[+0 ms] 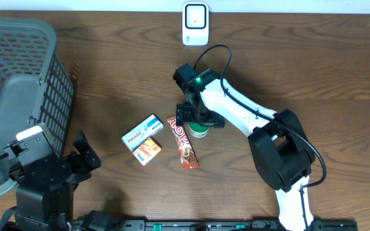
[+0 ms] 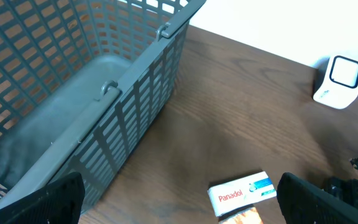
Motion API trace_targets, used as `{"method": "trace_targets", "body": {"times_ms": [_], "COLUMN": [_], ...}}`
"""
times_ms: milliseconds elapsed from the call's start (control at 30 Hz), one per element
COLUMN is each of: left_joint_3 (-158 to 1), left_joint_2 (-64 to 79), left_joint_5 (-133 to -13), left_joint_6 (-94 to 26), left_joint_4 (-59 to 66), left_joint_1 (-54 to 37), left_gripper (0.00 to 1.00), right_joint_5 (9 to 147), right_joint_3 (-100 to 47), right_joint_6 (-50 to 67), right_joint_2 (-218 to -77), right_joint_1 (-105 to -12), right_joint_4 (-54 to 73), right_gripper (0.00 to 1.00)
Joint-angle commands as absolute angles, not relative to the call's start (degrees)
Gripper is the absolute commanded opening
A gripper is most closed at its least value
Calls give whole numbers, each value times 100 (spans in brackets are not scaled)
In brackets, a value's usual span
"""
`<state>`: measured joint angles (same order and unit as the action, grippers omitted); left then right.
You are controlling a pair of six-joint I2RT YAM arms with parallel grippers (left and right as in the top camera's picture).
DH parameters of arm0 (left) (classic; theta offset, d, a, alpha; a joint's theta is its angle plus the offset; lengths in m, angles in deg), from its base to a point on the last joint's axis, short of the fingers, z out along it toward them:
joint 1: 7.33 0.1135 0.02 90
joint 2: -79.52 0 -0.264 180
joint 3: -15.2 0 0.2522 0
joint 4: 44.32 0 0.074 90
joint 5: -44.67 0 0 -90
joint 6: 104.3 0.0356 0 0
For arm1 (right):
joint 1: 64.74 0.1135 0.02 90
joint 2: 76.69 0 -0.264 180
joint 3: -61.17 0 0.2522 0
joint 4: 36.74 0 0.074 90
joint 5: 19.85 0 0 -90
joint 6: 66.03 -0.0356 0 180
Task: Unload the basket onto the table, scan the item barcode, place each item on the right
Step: 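Lower the right gripper around the jar and close on it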
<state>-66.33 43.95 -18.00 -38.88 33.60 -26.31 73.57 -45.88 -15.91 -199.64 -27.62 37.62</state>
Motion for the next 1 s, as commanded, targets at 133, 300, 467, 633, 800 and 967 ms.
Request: {"method": "trace_targets", "body": {"times_ms": [133,300,467,633,800,967], "left_joint_3": [-6705,-6705,-6705,-6705,-6705,-6705], "left_joint_2": [4399,4399,4399,4399,4399,4399], "left_joint_5": [-1765,-1765,-1765,-1765,-1765,-1765], "left_joint_6": [-3853,-3853,-3853,-3853,-3853,-3853], "left_joint_4": [3371,3371,3371,3371,3371,3371], "left_joint_1": [-2638,-2638,-2638,-2638,-2638,-2638], "left_gripper": [98,98,98,98,98,98], "right_joint_5": [7116,7062,7022,7025,7027,7027], "right_joint_3": [-4641,-4619,-4534,-4503,-4350,-4116], "right_joint_6": [-1624,-1626,-1805,-1974,-2302,-2293], "right_joint_2": [-20058,-20058,-20058,-20058,-20058,-20058], "right_joint_1": [-2559,-2515,-2537,-2532,-2543,-2580], "right_joint_4": [3742,3744,3751,3762,3696,3521], "right_gripper": [94,88,90,83,81,81]}}
